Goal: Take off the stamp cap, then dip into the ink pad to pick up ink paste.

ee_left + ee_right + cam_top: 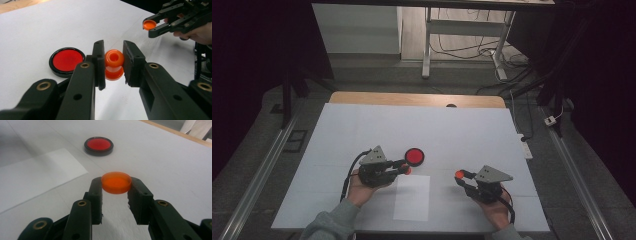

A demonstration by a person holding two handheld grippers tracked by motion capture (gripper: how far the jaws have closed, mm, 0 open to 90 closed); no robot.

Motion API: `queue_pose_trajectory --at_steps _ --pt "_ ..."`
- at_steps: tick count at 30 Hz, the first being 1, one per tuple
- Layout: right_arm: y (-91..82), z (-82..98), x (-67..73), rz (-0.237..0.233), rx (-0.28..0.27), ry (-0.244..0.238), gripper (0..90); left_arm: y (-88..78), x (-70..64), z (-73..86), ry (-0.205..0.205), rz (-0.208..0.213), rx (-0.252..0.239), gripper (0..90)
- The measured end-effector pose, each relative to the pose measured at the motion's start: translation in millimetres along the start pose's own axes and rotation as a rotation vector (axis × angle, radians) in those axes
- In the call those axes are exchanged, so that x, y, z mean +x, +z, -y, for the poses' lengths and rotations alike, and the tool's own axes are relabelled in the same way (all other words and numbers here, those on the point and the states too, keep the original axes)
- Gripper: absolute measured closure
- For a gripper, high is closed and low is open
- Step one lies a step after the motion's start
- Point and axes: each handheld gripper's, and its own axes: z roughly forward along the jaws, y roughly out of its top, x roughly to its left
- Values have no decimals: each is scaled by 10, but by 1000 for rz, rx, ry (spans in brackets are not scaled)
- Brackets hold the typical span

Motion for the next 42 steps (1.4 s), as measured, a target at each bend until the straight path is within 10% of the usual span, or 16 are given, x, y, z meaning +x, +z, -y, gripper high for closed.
queue_pose_trajectory --at_steps 42 --pt "-109 47 -90 30 -2 -1 644 42 187 -71 9 -60 2 727"
